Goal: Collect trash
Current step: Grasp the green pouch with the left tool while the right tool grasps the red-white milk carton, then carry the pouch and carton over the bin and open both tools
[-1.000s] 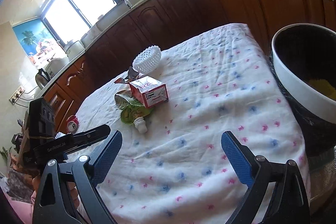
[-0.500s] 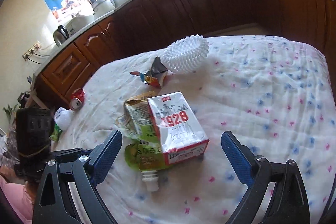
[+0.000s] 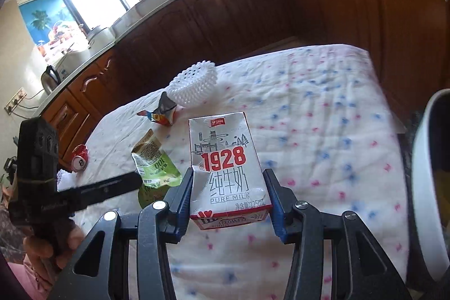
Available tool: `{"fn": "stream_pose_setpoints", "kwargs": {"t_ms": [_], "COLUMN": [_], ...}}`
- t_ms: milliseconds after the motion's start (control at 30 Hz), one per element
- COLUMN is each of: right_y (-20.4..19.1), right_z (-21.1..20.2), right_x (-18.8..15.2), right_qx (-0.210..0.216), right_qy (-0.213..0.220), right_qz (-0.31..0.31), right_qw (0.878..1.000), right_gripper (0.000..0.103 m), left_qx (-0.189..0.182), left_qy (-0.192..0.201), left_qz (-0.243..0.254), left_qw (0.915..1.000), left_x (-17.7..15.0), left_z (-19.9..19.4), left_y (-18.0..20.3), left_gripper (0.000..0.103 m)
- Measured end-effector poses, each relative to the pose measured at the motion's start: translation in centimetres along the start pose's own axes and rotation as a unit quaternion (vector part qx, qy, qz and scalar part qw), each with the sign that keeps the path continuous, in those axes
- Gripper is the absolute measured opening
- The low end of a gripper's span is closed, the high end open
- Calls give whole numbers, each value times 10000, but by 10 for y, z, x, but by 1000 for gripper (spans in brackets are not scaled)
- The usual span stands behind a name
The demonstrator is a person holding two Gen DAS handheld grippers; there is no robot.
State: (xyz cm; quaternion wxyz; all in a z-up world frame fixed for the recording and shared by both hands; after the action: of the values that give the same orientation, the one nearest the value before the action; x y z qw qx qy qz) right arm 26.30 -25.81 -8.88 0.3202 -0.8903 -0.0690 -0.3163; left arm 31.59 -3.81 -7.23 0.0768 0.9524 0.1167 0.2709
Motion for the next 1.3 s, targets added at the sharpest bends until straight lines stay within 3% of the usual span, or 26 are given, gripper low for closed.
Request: {"fn": "stream_pose_setpoints", "kwargs": {"t_ms": [33,100,133,267,367,533,700,900,933,1033,1067,1133,1167,1200,1267,1300], "right_y": [2,4,5,9,12,18,21,25,25,23,20,17,17,18,19,19], "right_z": [-9,-24,-31,-50,-60,-79,-88,-75,-73,-68,-68,-67,-66,-64,-62,-63], "right_x": [-3,-9,-12,-21,-26,-38,-51,-71,-72,-71,-70,-66,-64,-63,-65,-65], "right_qx": [-19,-59,-95,-119,-112,-223,-478,-883,-887,-953,-1001,-1146,-1179,-1195,-1138,-1116], "right_qy": [80,219,290,504,629,827,793,365,290,163,160,156,146,115,69,66], "right_qz": [55,149,169,350,491,660,684,575,554,439,344,126,47,10,16,22], "right_qw": [10000,9996,9994,9980,9967,9941,9934,9938,9941,9943,9943,9932,9929,9928,9935,9937], "right_gripper": [48,48,48,48,48,48,48,48,49,55,58,61,61,61,49,49], "left_qx": [57,200,262,198,-130,-431,-685,-411,-366,-246,-199,-178,-180,-167,-240,-259], "left_qy": [17,95,109,287,336,534,442,345,346,404,434,455,474,476,483,483], "left_qz": [13,177,299,692,1013,1655,2071,2319,2316,2321,2337,2382,2414,2441,2449,2455], "left_qw": [10000,9996,9991,9970,9942,9838,9749,9713,9715,9715,9711,9700,9691,9685,9680,9678], "left_x": [1,2,2,-4,-11,-33,-59,-75,-74,-74,-75,-77,-79,-80,-81,-81], "left_z": [4,10,13,10,1,-21,-28,-17,-16,-17,-17,-13,-15,-14,-17,-18], "left_y": [2,8,12,30,45,73,88,94,94,96,97,99,99,100,98,99], "left_gripper": [64,48,27,13,1,1,1,2,4,30,32,29,15,9,6,5]}}
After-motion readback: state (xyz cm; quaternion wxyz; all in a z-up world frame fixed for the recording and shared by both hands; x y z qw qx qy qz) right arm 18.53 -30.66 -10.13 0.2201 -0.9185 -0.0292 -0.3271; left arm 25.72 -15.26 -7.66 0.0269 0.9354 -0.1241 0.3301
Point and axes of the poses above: each gripper's, at about its wrist camera, not at the fingertips, and z roughly the way its jaws point, y to its right, x to its top, the point moved 5 cm from there along z, roughly the way its jaws point, and after that the axes turned 14 degrees about x, right-handed, at the moved point
